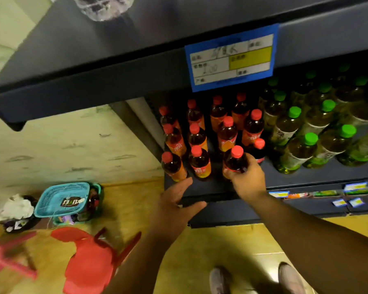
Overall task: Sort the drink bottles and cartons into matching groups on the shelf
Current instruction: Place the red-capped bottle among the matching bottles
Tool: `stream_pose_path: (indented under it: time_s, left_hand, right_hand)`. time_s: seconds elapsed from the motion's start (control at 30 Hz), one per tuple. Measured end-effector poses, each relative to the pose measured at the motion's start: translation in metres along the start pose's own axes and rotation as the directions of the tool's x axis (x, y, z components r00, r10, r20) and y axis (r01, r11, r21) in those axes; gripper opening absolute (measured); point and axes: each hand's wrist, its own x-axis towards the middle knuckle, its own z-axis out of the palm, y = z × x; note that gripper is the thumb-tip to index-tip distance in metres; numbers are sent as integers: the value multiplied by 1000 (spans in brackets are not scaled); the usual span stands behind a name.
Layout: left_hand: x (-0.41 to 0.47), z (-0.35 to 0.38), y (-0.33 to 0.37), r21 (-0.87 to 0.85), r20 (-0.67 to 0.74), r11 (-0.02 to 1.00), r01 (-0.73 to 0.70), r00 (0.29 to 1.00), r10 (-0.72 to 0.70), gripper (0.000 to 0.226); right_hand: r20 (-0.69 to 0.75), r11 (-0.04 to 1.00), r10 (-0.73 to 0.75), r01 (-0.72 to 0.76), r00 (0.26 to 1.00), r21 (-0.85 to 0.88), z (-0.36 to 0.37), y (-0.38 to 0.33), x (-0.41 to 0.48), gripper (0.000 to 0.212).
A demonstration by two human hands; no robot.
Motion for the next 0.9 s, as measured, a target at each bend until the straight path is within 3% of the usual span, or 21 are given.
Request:
stream_pose_path:
  time_s: [0.43, 0.6, 0.7, 0.9]
  left_hand:
    - [11, -15, -17, 94, -45, 993, -73, 996, 77, 63]
    - [12, -17, -17, 99, -52, 993, -66, 996, 71, 62]
    - [7, -14, -15, 32, -42, 999, -39, 998, 40, 55]
    - [-4, 18, 1, -222, 116, 972, 77, 992, -52, 56]
  right_hand:
    - [29, 1000, -15, 15, 999, 12, 18, 8, 23, 64]
    - [52, 1000, -30, 30, 998, -4, 13, 8, 24, 75]
    - [19, 1000, -17, 18, 1000, -17, -2, 21, 11, 82]
    - [-25, 988, 18, -14, 1000, 152, -77, 25, -53, 66]
